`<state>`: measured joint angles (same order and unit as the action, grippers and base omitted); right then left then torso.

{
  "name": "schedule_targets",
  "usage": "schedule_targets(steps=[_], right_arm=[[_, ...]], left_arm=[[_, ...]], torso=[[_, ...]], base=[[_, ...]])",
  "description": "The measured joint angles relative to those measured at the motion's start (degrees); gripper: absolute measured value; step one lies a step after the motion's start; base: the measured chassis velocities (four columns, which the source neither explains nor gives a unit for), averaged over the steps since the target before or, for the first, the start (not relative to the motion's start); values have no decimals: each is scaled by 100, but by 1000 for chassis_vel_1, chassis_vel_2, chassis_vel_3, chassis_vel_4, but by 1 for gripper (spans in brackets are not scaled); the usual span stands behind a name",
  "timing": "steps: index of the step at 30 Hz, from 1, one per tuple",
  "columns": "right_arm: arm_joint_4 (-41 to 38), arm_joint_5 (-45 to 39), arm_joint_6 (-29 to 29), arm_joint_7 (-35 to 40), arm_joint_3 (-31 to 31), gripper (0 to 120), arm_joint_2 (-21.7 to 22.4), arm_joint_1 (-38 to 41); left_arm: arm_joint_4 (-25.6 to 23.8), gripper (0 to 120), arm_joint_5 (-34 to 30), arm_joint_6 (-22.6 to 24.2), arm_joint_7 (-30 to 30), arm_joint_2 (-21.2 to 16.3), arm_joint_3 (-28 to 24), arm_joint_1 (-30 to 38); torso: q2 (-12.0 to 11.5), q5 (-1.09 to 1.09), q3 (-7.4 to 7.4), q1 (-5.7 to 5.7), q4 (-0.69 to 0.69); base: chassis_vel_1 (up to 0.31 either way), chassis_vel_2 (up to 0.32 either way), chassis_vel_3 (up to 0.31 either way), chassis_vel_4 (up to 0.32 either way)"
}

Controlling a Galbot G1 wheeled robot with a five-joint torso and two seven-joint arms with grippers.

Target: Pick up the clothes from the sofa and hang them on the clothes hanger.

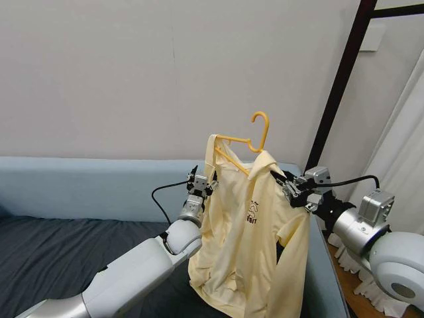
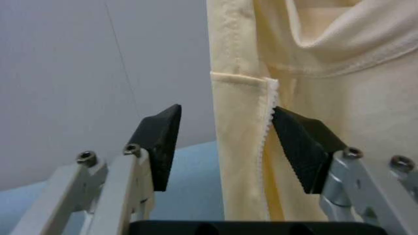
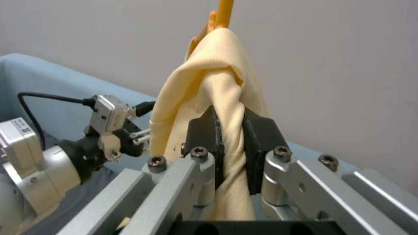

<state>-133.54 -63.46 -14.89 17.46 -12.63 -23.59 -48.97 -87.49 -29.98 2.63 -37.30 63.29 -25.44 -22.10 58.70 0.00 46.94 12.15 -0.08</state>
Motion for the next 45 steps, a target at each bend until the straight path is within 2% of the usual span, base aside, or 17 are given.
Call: schedule_targets(steps=[1,3,4,8,10,12,13,14,16,24,31,33,37,41,44,45], right_arm=[[0,0,0,0,0,8,0,0],[-24,-22,0,7,2,8,-2,-5],[-49,-43,0,12,0,8,4,-22],[-80,-82,1,13,-22,8,21,-36],[-119,-108,5,13,-31,8,25,-53],[-128,-111,7,13,-32,8,24,-59],[-138,-112,11,14,-34,8,24,-68],[-160,-108,15,17,-44,8,28,-102],[-169,-102,16,20,-59,8,32,-129],[-120,-15,22,26,-41,8,-24,-190],[150,205,55,-69,-6,8,-104,-370],[150,205,55,-69,-6,8,-104,-370],[255,302,120,-189,-6,8,-135,-490],[187,341,135,-218,33,8,-176,-529],[-121,332,294,-462,77,8,-217,-602],[-142,333,310,-490,84,8,-210,-610]], left_arm=[[0,54,0,0,0,0,0,0],[65,48,5,0,3,24,10,10],[124,41,4,0,10,53,12,23],[252,31,-37,2,41,163,13,65],[400,18,-144,7,61,270,14,132],[423,18,-168,9,62,284,14,147],[451,14,-197,12,62,299,13,172],[468,4,-226,13,65,292,5,208],[441,0,-250,12,64,220,2,224],[157,0,-284,-27,58,-24,57,204],[-224,0,-655,48,115,-389,145,457],[-224,0,-655,48,115,-389,145,457],[-342,0,-1402,344,362,-705,155,930],[-353,0,-1713,487,495,-813,95,1191],[-216,0,-2235,931,857,-906,-311,1972],[-201,0,-2285,977,870,-903,-345,2034]], torso=[[0,0,0,0,0],[0,0,0,0,0],[0,0,0,0,0],[0,-1,0,0,-1],[0,0,0,0,-2],[0,0,0,0,-2],[0,0,0,0,-2],[0,0,0,0,-2],[0,0,0,0,-2],[0,-1,0,0,0],[0,-1,0,0,-1],[0,-1,0,0,-1],[0,-1,0,0,-1],[0,-1,0,0,0],[0,-1,0,0,-1],[0,-1,0,0,-1]], base=[[0,0,0,0],[0,0,0,0],[0,0,0,0],[0,0,0,0],[0,0,0,0],[0,0,0,0],[0,0,0,0],[0,0,0,0],[0,0,0,0],[0,0,0,0],[0,0,0,0],[0,0,0,0],[0,0,0,0],[0,0,0,0],[0,0,0,0],[0,0,0,0]])
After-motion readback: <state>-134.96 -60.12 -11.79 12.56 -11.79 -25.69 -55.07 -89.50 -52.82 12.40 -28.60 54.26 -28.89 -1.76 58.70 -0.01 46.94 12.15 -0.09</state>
